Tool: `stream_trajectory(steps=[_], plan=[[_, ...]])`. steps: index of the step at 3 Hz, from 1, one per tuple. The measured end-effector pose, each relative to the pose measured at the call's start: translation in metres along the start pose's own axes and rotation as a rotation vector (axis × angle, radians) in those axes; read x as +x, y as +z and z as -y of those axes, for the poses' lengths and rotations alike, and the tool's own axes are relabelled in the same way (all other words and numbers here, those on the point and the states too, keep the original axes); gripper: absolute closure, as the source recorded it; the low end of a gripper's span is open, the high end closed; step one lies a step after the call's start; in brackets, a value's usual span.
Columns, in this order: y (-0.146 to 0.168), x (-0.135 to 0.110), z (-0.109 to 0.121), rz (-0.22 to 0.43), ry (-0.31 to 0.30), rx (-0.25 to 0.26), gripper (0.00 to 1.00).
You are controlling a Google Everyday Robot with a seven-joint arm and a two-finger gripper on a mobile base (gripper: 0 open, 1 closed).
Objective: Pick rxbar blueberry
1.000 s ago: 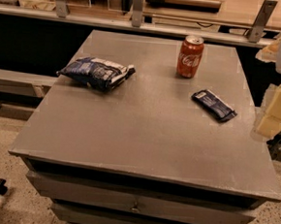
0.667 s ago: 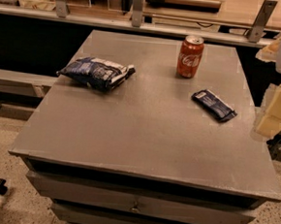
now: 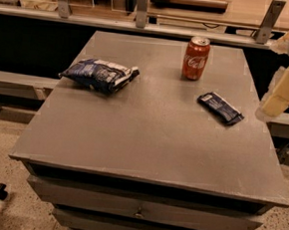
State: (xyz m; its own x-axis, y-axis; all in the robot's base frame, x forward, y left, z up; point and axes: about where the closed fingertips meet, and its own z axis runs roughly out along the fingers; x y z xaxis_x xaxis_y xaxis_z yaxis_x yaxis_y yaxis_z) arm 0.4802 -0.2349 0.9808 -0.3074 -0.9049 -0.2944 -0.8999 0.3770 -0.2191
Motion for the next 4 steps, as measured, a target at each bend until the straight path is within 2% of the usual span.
stream_trajectory(steps=[1, 2, 3, 4], plan=[[0.001, 0.007, 0.012, 0.058, 0.119, -0.041, 0.00], [0.026, -0.004, 0.013, 0.075, 0.151, -0.023, 0.00], [0.085, -0.002, 0.028, 0.059, 0.171, -0.015, 0.00], [0.089, -0.003, 0.032, 0.064, 0.173, -0.003, 0.00]])
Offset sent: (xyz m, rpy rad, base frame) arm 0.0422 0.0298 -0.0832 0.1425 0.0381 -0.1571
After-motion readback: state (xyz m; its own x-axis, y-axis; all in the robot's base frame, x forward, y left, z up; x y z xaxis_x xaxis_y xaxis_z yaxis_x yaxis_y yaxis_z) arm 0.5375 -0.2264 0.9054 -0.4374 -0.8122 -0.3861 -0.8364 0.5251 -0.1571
